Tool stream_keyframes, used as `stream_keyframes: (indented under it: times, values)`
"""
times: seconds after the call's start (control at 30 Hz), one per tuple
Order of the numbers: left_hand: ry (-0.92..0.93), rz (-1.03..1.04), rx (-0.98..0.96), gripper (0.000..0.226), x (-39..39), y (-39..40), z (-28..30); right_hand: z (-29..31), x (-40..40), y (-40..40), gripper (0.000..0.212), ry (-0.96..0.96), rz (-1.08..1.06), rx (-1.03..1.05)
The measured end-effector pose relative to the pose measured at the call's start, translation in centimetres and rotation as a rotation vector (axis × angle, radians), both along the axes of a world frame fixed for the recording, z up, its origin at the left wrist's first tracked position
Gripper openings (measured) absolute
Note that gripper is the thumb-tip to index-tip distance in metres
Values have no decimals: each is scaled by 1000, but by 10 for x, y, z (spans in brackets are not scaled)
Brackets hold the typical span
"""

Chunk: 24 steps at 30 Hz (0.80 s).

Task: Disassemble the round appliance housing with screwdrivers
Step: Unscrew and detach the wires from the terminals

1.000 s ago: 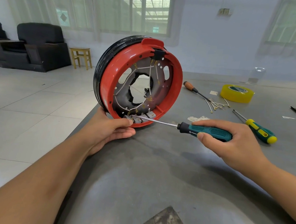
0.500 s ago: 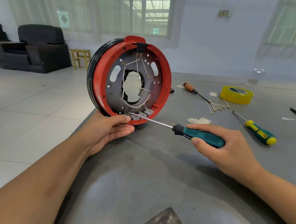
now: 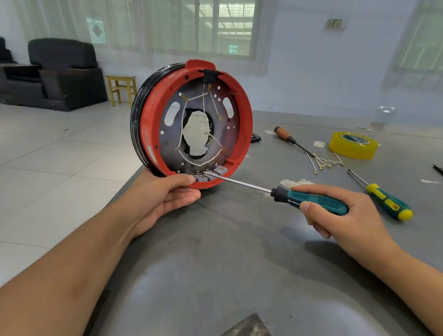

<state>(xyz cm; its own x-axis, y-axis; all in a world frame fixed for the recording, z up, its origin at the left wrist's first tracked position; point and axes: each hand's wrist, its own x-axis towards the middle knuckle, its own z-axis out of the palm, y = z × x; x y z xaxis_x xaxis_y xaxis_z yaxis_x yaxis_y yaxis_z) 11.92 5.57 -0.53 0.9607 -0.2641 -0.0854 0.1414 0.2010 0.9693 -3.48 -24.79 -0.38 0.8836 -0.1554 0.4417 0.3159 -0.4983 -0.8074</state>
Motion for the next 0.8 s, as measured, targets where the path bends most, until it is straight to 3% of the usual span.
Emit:
stream_keyframes:
  times: [0.13,0.33,0.43,0.57,0.8]
  values:
    - [-1,18,-20,12,0,0,0,0,3,-12,31,-17,22,143]
    - [2,36,-34,7,1,0,-1,0,11,-22,29,-194,-93,450]
    - [7,41,-37,9,1,0,-1,-4,13,-23,31,-186,-221,310]
    - [2,27,-27,8,0,1,0,-11,13,-27,33,-18,-354,-43]
    - [-5,-13,15,17,-1,1,1,-16,16,-33,43,211,-508,-396]
